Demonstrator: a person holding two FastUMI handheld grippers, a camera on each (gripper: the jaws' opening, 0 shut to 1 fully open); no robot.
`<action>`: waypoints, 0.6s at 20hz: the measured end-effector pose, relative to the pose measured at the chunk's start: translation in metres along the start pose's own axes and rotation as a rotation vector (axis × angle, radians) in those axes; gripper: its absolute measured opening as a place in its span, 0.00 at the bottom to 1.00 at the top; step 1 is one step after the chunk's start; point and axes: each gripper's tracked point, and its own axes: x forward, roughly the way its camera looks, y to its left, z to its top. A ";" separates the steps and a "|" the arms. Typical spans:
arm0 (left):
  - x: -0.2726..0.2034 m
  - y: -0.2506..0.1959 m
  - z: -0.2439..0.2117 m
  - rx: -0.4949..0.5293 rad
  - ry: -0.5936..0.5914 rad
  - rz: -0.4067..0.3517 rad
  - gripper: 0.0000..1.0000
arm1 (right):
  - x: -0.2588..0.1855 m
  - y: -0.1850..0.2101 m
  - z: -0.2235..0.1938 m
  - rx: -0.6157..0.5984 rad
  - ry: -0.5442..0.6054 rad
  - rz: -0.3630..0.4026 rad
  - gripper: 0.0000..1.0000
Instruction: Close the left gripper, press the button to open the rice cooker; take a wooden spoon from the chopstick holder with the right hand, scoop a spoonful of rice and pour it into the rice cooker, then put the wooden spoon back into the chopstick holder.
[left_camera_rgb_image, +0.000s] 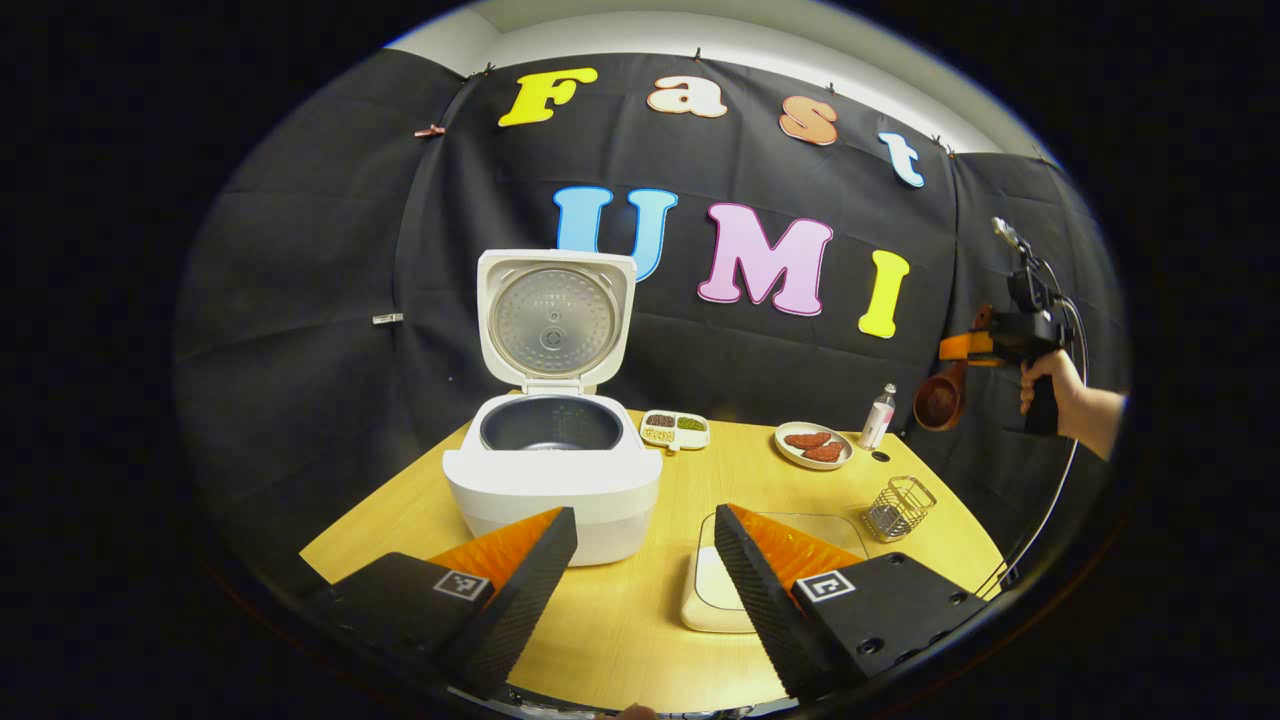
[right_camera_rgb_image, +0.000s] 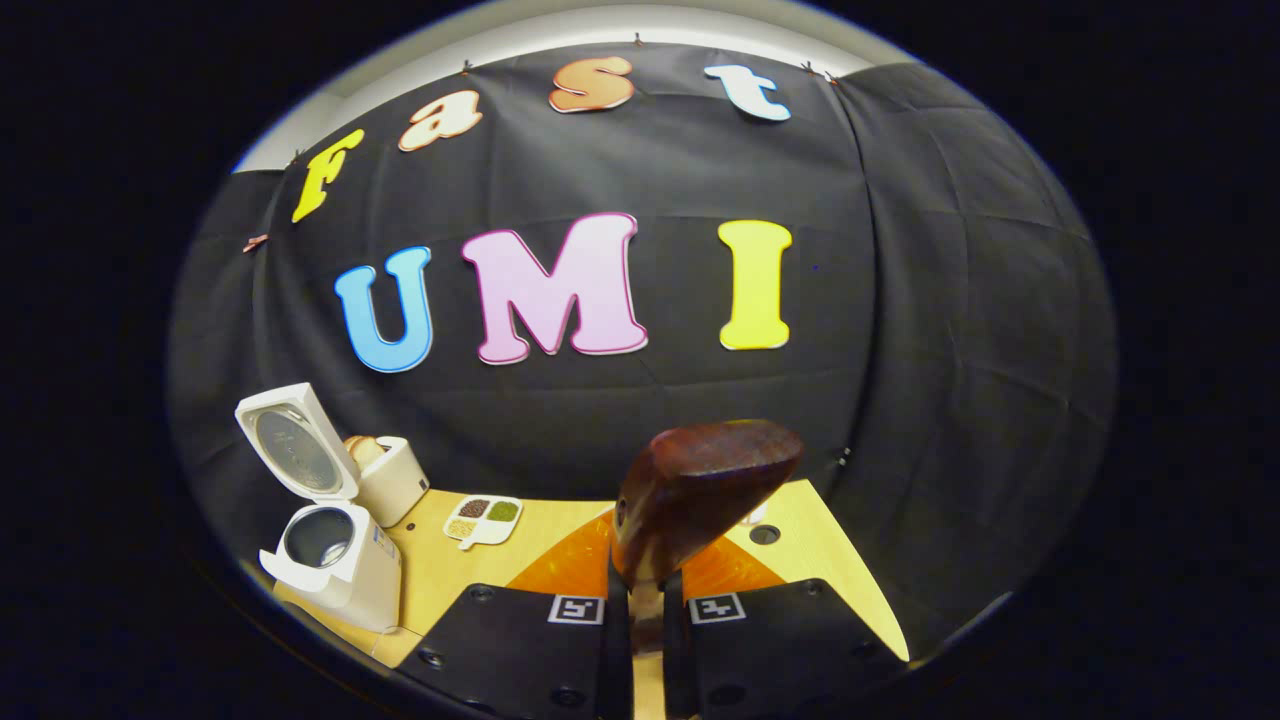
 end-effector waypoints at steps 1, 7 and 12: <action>-0.001 -0.004 -0.001 0.000 0.006 0.011 0.96 | 0.004 -0.010 -0.011 0.008 0.015 -0.009 0.16; -0.001 -0.022 -0.007 -0.106 0.056 0.084 0.96 | 0.021 -0.046 -0.079 0.122 0.102 -0.008 0.16; -0.001 -0.039 -0.001 -0.147 0.041 0.153 0.96 | 0.032 -0.068 -0.136 0.195 0.181 -0.036 0.16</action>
